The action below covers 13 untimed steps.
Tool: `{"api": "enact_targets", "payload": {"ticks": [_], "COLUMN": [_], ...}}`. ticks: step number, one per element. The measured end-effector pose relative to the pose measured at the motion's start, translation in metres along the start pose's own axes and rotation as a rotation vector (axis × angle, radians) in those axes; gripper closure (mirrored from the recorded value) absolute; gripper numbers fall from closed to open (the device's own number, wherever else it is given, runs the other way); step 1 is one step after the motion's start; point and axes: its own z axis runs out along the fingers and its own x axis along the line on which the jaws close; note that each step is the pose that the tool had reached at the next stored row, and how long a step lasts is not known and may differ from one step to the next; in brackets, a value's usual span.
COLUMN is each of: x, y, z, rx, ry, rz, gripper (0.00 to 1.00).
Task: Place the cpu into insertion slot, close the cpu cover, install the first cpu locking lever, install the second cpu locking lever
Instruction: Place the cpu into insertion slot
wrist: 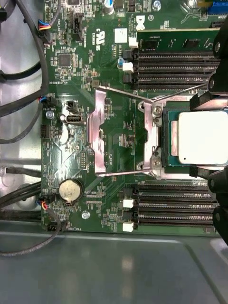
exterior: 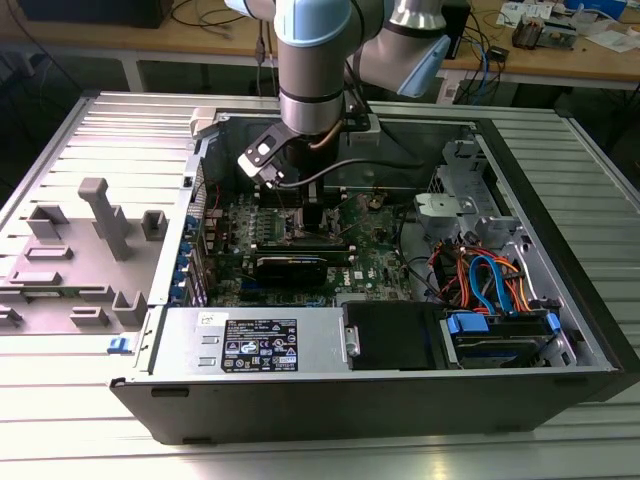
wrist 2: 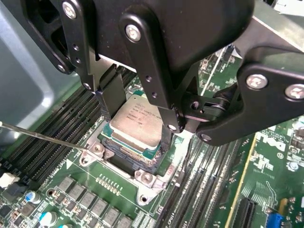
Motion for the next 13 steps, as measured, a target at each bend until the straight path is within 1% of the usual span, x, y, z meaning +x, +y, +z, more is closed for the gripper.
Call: {"api": "enact_targets", "payload": {"ticks": [1,3,5,7,11,13], "x": [0.0,-0.0013,-0.0034,-0.0037,-0.0037,-0.0037], "y": [0.0,-0.0002,-0.0003,-0.0004,-0.0005,-0.0006], "z": [0.0007,0.0019,0.0023,0.003,0.0073,0.0079], "rx": [0.0,-0.0002,-0.0003,-0.0004,-0.0003,-0.0001], "ry": [0.0034,0.017,0.0182,0.0183,0.0181,0.0177], "rz": [0.0,0.001,0.001,0.001,0.004,0.004], "gripper": [0.46,0.46,0.46,0.46,0.46,0.46]}}
